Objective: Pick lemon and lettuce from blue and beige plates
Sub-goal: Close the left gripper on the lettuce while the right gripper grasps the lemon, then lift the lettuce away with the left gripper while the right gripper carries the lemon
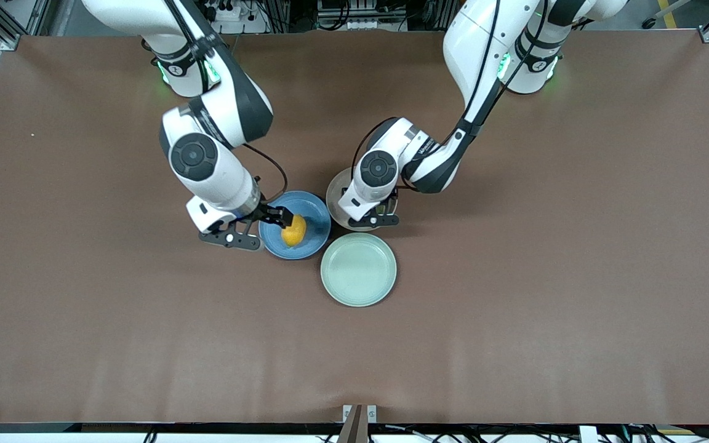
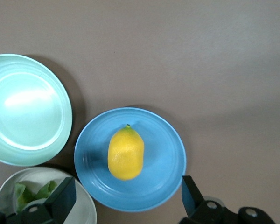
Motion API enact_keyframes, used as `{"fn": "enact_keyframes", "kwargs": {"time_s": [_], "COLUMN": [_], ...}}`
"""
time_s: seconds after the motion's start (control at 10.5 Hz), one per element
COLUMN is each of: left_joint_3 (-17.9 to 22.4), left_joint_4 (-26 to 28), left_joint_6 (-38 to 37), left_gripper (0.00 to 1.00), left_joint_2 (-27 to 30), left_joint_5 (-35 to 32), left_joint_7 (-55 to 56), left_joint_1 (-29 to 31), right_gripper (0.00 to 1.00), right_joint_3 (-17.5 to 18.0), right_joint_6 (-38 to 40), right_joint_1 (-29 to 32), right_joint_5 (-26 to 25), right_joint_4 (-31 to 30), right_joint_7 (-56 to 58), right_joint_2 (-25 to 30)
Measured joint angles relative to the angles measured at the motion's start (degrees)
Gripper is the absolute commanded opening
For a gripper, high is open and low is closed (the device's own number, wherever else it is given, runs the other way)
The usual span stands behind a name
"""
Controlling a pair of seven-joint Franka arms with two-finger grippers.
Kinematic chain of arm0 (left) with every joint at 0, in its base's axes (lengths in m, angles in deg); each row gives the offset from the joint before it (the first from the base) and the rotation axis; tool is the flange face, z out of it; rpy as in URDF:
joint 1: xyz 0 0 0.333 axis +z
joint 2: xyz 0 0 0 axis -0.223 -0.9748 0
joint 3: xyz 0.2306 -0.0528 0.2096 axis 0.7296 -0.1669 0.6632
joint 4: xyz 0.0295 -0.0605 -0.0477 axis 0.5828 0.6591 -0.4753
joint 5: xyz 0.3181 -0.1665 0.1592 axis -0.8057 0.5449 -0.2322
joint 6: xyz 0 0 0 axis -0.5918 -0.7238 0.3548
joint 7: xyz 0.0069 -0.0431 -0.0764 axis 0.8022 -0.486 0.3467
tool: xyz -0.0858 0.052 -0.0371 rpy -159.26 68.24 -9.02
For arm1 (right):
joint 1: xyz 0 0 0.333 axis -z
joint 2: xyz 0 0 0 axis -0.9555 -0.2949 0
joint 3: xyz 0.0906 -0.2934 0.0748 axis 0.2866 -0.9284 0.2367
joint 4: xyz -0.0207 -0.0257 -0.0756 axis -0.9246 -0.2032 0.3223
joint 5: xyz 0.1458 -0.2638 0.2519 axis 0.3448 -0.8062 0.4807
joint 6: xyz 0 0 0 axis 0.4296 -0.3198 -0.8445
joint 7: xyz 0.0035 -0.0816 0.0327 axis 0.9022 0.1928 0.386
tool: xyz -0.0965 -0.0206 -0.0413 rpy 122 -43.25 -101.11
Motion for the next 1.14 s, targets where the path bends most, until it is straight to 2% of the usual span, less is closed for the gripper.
{"fn": "enact_keyframes", "kwargs": {"time_s": [0.09,0.19,0.38,0.76,0.95,1.14], "left_joint_3": [0.0,0.0,0.1,0.2,0.4,0.8], "left_joint_4": [0.0,0.0,0.0,-0.5,-0.9,-1.5], "left_joint_6": [0.1,0.1,0.1,0.2,0.0,-3.4], "left_gripper": [0.42,0.28,0.13,0.05,0.02,0.00], "left_joint_2": [-0.1,-0.1,-0.1,0.1,1.0,3.6], "left_joint_5": [0.0,0.0,0.0,0.0,0.0,0.0], "left_joint_7": [0.0,0.0,0.0,0.0,0.1,0.1], "left_joint_1": [0.0,0.0,0.0,0.4,1.1,3.3], "right_gripper": [1.00,1.00,1.00,1.00,1.00,0.99], "right_joint_3": [0.0,0.0,0.0,-0.1,-0.1,-0.2], "right_joint_6": [-3.4,-6.1,-8.6,-16.5,-17.3,-17.3], "right_joint_1": [-0.7,-1.6,-3.4,-5.6,-6.6,-6.6], "right_joint_5": [0.3,0.4,0.4,0.1,-1.7,-4.7], "right_joint_4": [-2.2,-4.2,-5.8,-7.2,-7.2,-7.3], "right_joint_7": [-1.5,-4.0,-6.5,-6.9,-6.9,-6.9], "right_joint_2": [-0.1,-0.3,-1.3,-5.9,-7.5,-8.1]}}
